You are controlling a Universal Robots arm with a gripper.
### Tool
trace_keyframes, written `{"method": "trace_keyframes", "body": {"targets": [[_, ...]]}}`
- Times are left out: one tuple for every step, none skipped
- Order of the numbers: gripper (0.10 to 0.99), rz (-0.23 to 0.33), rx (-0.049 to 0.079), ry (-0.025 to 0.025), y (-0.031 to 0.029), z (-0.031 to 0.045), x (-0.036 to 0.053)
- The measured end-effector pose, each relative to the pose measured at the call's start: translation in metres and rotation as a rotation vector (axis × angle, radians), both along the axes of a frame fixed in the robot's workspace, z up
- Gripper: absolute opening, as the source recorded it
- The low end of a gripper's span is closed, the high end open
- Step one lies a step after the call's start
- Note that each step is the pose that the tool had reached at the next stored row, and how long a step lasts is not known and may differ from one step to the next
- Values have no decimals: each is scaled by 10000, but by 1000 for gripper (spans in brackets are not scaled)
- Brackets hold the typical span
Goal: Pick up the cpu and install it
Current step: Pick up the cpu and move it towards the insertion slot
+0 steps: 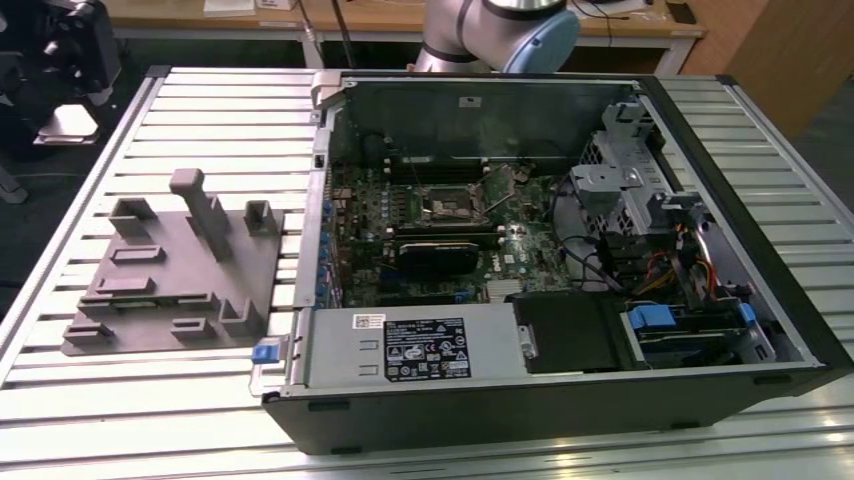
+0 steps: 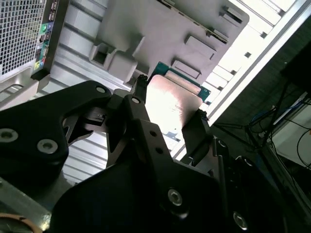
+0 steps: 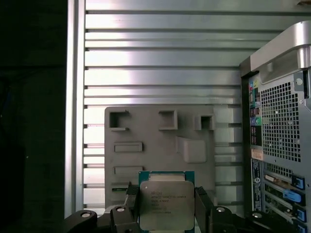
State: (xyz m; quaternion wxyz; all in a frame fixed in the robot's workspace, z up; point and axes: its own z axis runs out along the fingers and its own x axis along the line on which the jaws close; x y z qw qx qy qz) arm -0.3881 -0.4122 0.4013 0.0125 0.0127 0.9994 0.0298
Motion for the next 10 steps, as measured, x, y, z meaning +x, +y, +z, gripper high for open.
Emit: {"method": "trace_keyframes", "body": {"targets": [[541,0,0,1,0,1,31],[541,0,0,1,0,0,62],[541,0,-1,1,0,1,93],[541,0,-1,1,0,0,124],[541,0,0,1,0,0,157],[541,0,0,0,0,0,188],[541,0,0,0,0,0,221],[541,0,0,1,0,1,254],[541,0,-1,2,0,1,286],[541,1,0,1,0,0,322]]}}
